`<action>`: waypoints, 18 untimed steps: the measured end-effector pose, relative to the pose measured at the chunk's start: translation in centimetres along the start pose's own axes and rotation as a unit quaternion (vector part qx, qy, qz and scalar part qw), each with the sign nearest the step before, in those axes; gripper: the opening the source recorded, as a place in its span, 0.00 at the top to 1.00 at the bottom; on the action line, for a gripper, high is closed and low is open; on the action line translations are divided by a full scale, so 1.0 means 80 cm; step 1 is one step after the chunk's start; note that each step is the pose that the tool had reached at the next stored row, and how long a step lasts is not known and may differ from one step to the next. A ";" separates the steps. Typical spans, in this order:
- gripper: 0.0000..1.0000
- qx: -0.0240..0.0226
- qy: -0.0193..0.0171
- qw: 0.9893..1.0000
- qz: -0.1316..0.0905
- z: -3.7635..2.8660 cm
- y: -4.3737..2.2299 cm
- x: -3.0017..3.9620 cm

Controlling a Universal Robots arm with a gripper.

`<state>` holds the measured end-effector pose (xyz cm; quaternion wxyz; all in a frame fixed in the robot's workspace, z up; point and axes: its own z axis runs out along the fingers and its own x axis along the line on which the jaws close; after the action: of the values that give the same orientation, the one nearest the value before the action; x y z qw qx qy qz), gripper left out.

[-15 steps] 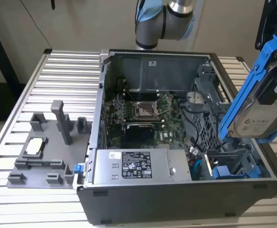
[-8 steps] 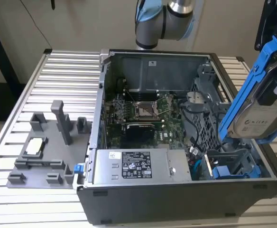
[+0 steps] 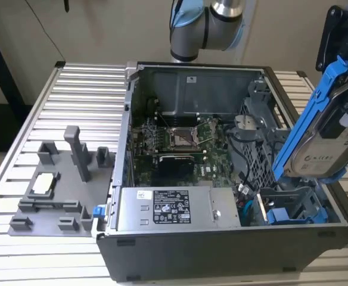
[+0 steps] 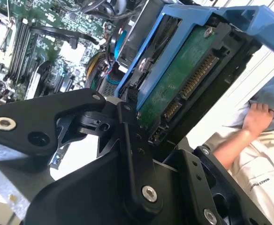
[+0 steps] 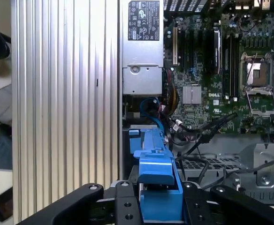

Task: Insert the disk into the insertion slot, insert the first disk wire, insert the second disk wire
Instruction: 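Insert the disk into the insertion slot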

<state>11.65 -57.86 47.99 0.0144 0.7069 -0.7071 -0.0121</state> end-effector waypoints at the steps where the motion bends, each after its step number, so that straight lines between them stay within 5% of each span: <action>1: 0.67 0.000 0.000 1.000 -0.004 0.0019 -0.0001 0.0000; 9: 0.67 0.004 -0.001 1.000 -0.011 0.0179 -0.0008 -0.0001; 12: 0.67 0.006 -0.004 1.000 -0.012 0.0215 -0.0010 0.0000; 16: 0.67 0.009 -0.016 1.000 -0.013 0.0253 -0.0011 0.0004; 18: 0.67 0.009 -0.016 1.000 -0.013 0.0296 -0.0013 0.0017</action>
<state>11.67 -58.00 45.62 -0.0032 0.7156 -0.6983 -0.0172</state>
